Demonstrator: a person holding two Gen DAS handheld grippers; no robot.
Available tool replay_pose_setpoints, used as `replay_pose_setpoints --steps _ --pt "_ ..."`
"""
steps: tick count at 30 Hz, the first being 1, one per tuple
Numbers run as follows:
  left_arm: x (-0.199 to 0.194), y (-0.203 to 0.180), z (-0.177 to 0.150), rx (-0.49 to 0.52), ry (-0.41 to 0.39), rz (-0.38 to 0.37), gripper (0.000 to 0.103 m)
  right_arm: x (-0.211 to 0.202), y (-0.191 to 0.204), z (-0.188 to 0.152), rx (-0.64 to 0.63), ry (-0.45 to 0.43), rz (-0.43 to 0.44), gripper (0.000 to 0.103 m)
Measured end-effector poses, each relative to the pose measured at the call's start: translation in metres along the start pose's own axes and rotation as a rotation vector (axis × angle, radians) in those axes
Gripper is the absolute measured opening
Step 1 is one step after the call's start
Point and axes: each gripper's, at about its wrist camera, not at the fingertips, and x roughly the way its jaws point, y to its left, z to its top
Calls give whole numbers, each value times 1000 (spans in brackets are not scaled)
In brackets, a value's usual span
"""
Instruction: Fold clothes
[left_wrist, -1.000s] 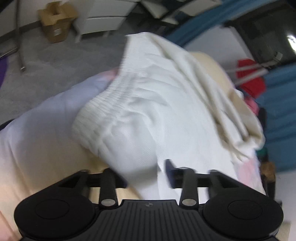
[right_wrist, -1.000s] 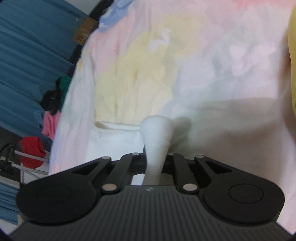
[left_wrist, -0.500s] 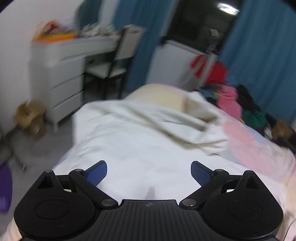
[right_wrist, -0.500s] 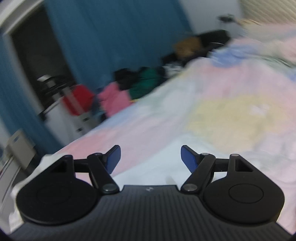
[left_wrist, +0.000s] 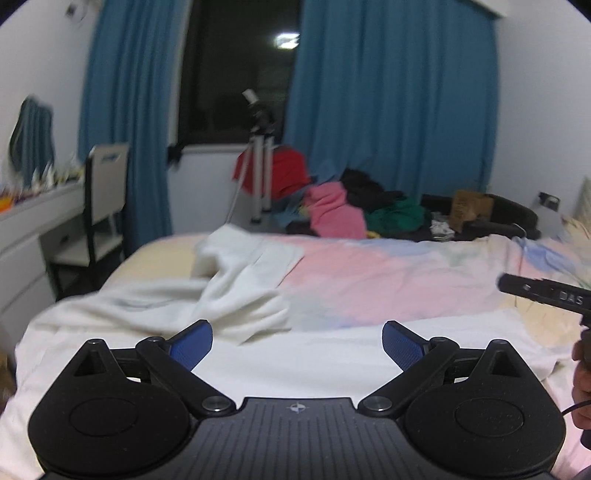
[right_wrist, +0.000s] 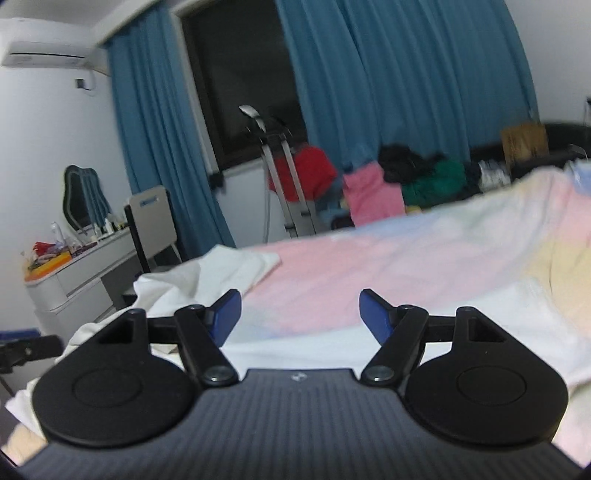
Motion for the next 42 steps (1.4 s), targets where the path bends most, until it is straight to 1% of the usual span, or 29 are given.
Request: replay_pose_setpoints --steps 4,7,8,10,13,15,17,20,22,25,27,31,33,35,38,39,42 --pt "29 -16 5 24 3 -40 100 5 -5 -5 19 -44 -12 74" --pt "47 -18 4 18 -1 -46 100 9 1 -14 -25 -60 -30 74" --pt "53 -17 2 9 -1 -50 100 12 3 -17 -43 -60 -46 74" --pt "65 -12 -6 -15 8 -59 100 15 5 -20 -50 -63 -17 73" --pt "82 -2 -18 -37 32 -60 100 22 9 -24 -59 -52 -19 73" --pt "86 3 -20 -40 35 -52 100 31 10 -26 -20 -1 14 74" --pt "80 12 -18 -69 19 -48 100 41 10 -28 23 52 51 74" --pt "70 25 -16 -126 -4 -47 100 65 10 -34 120 165 141 74" --pt "67 34 -14 -171 -15 -49 100 91 18 -33 121 239 176 66" --pt "68 46 -12 -253 -24 -64 100 138 30 -34 143 296 202 63" --pt "75 53 -12 -281 -20 -68 100 175 35 -35 177 328 207 62" --pt "90 66 -19 -252 -46 -40 100 263 47 -36 278 379 208 61" --pt "100 75 -24 -238 -59 -22 100 303 55 -34 296 386 210 61" --pt "115 87 -25 -234 -48 0 100 343 65 -33 308 381 188 61" --pt "135 99 -28 -176 -52 24 100 394 72 -34 339 390 186 61" --pt "142 102 -29 -170 -49 20 100 410 74 -36 346 395 181 61" --pt "165 111 -38 -198 -16 -26 100 449 79 -42 367 386 129 59"
